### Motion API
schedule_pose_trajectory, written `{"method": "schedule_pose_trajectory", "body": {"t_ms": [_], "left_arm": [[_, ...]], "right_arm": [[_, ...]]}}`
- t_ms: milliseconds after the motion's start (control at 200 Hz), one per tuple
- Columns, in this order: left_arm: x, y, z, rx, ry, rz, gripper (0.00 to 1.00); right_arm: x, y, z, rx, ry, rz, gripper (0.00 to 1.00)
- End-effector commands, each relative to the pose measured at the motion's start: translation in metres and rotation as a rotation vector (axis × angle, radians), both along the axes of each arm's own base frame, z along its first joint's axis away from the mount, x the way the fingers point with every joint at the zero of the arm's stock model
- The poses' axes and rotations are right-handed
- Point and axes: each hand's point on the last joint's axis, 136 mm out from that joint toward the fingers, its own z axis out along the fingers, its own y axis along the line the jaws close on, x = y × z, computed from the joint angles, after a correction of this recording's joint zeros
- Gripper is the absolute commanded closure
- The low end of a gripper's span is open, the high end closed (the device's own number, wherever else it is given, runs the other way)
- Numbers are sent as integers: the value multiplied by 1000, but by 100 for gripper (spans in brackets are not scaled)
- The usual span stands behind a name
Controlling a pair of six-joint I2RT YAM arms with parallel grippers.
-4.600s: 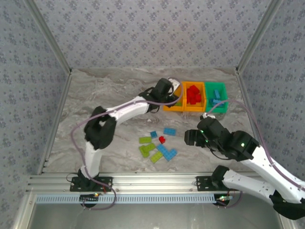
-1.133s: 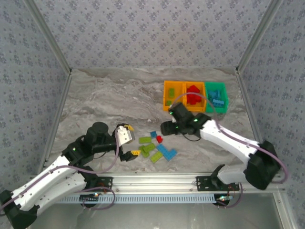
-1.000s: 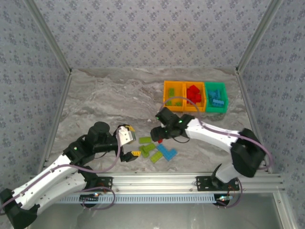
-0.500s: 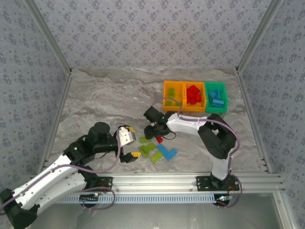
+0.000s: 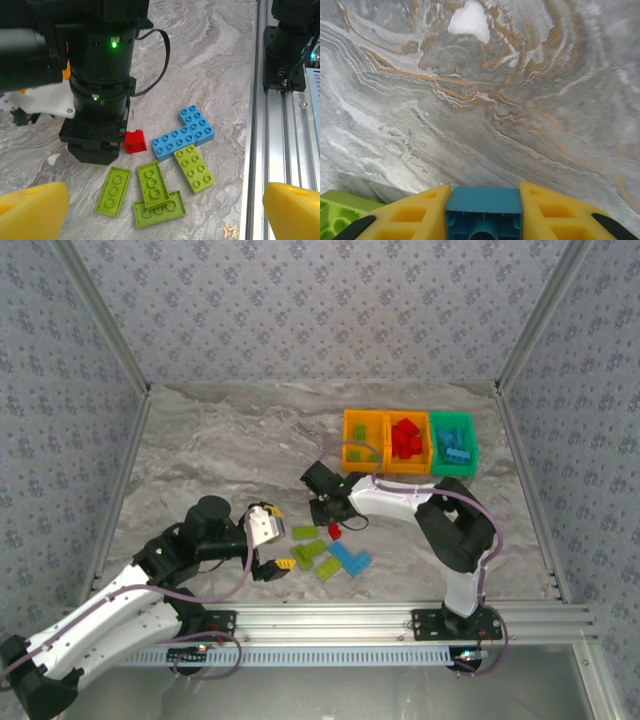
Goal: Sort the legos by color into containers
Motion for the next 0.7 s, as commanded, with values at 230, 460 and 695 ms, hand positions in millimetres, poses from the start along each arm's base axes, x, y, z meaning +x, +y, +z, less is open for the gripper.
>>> {"method": "schedule_pose_trajectory", "body": {"t_ms": [230, 460, 695], "left_arm": [[10, -11, 43, -170, 21, 59, 1], [46, -43, 79, -306, 67, 234, 1], [97, -74, 86, -314, 237, 472, 3]], "right_arm": [[15, -90, 114, 77, -289, -224, 65], [58, -228, 152, 120, -385, -553, 64], [134, -329, 141, 86, -353, -773, 64]]}}
